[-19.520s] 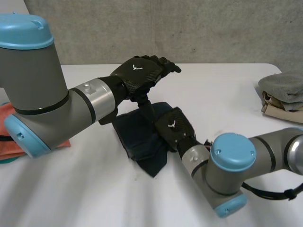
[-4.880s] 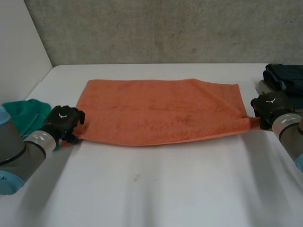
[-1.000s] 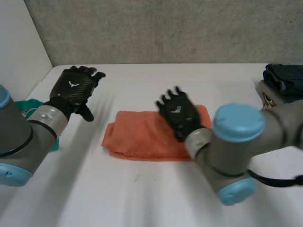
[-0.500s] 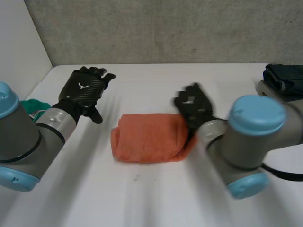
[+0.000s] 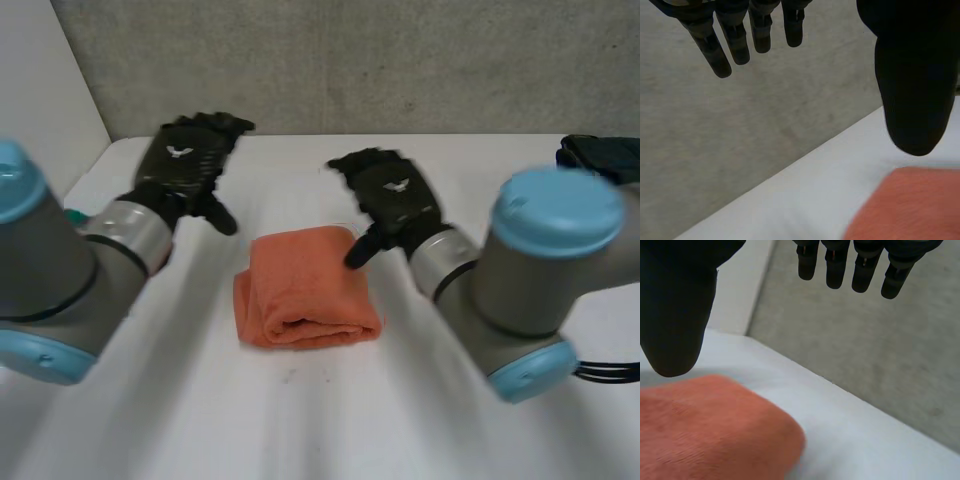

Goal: Fold the laundry.

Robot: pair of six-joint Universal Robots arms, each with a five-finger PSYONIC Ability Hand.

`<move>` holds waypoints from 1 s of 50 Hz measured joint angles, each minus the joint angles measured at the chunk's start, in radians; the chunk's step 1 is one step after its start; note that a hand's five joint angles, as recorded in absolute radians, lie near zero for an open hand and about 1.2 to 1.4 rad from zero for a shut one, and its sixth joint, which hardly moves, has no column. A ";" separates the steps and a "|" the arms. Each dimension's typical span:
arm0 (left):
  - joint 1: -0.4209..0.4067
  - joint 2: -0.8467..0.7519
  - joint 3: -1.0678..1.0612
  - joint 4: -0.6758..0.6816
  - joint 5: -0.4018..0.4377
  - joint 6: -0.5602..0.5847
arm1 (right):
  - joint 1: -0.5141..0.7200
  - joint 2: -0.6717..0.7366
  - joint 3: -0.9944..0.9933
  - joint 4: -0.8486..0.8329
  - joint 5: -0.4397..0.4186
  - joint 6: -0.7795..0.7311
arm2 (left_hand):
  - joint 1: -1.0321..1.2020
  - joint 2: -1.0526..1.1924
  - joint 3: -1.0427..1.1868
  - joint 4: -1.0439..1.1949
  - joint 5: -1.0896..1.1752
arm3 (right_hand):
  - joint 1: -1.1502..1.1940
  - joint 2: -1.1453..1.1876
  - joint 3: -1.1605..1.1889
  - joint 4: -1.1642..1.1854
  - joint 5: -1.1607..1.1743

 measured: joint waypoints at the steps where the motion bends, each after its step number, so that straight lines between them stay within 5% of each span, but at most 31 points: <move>1: -0.029 -0.022 0.021 -0.011 -0.012 -0.004 | -0.014 -0.009 -0.002 0.022 0.003 0.020 | 0.000 0.000 0.000 0.000 0.000 | 0.000 0.000 0.000 0.000 0.000; 6: -0.173 -0.183 0.144 -0.065 -0.105 -0.008 | -0.052 0.015 -0.057 0.155 0.024 0.063 | 0.002 0.000 0.000 0.000 0.000 | 0.000 0.000 0.000 0.000 0.000; 11: -0.228 -0.336 0.237 -0.115 -0.244 0.001 | -0.050 0.102 -0.138 0.246 0.025 0.077 | 0.001 0.000 0.000 0.000 0.000 | 0.000 0.000 0.000 0.000 0.000; 17: -0.226 -0.427 0.265 -0.189 -0.369 0.011 | -0.038 0.213 -0.226 0.302 -0.030 0.089 | 0.001 0.000 0.000 0.000 0.000 | 0.000 0.000 0.000 0.000 0.000; 24: -0.170 -0.423 0.203 -0.215 -0.379 0.052 | -0.006 0.350 -0.323 0.328 -0.095 0.083 | 0.003 0.000 0.000 0.000 0.000 | 0.000 0.000 0.000 0.000 0.000; 35: -0.100 -0.332 0.158 -0.205 -0.250 0.226 | 0.015 0.360 -0.386 0.399 0.012 -0.102 | 0.000 0.000 0.000 0.000 0.000 | 0.004 0.003 0.003 0.002 0.004; 50: -0.051 -0.143 0.238 -0.206 0.172 0.149 | 0.167 0.199 -0.129 0.193 0.085 -0.311 | 0.000 0.000 0.000 0.000 0.000 | 0.000 0.002 0.003 0.002 0.001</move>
